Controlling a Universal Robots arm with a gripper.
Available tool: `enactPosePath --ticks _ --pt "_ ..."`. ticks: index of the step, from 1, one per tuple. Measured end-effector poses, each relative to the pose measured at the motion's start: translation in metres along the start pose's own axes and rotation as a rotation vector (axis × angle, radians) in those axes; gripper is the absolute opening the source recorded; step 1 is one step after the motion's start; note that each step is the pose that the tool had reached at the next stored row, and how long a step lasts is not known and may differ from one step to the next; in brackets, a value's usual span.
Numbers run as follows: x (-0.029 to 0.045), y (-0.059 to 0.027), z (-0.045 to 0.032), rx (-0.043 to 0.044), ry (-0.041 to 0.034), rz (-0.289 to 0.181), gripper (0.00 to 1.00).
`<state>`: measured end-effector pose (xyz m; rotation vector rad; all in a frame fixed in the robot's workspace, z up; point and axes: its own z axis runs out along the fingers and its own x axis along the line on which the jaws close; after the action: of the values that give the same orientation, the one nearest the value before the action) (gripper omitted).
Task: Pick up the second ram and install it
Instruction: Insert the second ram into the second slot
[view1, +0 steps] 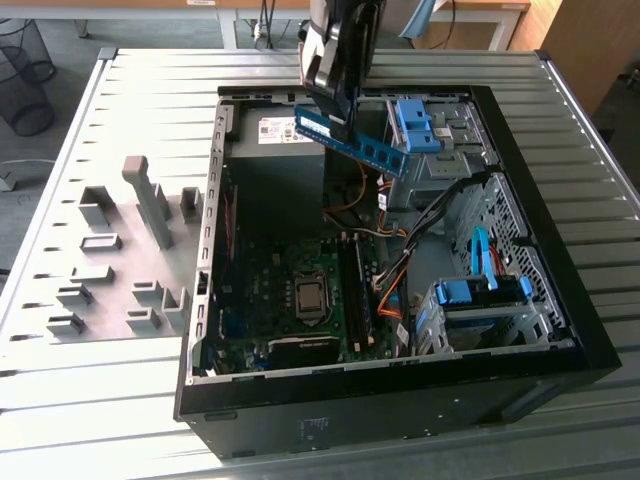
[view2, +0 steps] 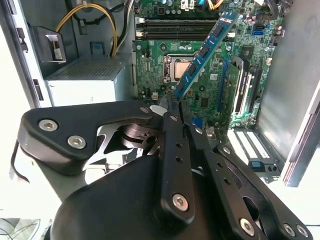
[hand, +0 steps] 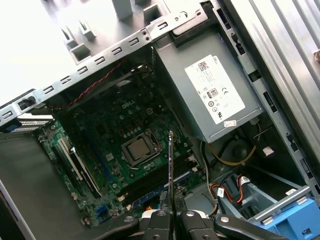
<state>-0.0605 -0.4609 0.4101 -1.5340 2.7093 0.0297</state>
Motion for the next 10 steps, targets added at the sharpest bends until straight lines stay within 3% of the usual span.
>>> enactPosePath --ticks 10 --pt "0.0000 0.0000 0.0003 0.0017 -0.0001 0.049 0.13"
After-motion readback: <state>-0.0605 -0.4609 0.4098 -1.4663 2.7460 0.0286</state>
